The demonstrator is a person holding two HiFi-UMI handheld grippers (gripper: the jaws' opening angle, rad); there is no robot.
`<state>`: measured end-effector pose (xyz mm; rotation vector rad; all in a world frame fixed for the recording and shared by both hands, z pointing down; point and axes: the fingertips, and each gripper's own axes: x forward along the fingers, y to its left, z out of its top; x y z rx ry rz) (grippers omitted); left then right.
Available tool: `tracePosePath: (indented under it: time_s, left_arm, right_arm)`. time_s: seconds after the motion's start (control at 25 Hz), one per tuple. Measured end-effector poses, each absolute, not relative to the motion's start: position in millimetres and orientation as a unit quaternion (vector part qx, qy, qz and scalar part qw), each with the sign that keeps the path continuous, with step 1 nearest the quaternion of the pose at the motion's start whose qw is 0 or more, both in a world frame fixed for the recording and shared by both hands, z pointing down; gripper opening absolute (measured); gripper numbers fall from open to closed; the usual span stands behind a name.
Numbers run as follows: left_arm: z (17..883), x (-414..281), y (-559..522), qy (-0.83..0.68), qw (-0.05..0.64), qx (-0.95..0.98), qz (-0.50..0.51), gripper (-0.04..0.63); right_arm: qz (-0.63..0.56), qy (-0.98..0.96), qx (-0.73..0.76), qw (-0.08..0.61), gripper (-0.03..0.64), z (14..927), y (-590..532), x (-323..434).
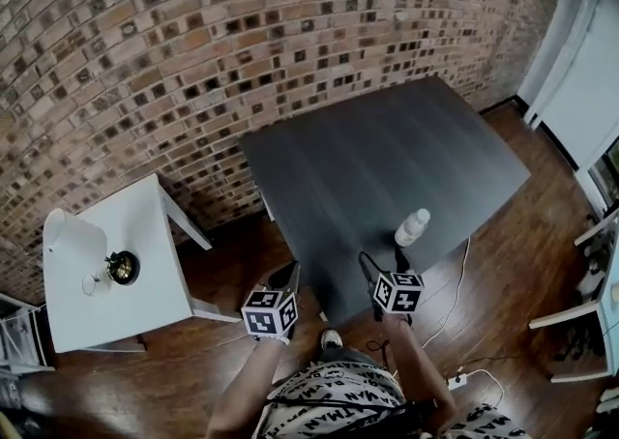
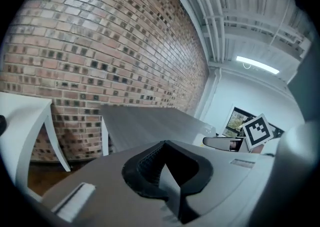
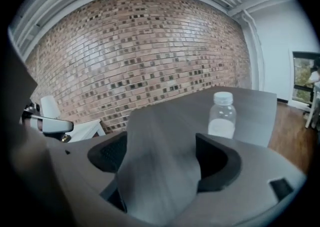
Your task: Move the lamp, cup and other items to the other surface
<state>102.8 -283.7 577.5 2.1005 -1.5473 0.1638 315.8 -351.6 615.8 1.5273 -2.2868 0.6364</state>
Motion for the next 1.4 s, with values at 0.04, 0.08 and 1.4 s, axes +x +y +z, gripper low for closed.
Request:
tracePosePath:
  time_s: [0.04, 0.08, 1.4]
  left_arm:
    - [575.3, 92.8, -277.8, -0.578, 0.259, 0.772, 0.057, 0.000]
    - [573.4, 82.7, -271.0, -0.586, 0.257, 0.767, 0.054, 0.000]
    - [578.1, -233.6, 78.0, -0.803, 0.266, 0.531, -0.053, 0.000]
  right_arm:
    - [0.221, -0.809, 0.522, 0.158, 0.445, 612.1, -347.9, 298.6]
    - [0.219, -0.817, 0.509, 0.158, 0.445, 608.9, -344.2, 281.6]
    - [0.101, -0.962, 0.155, 0.199, 0.411, 582.7, -97.1, -188.4]
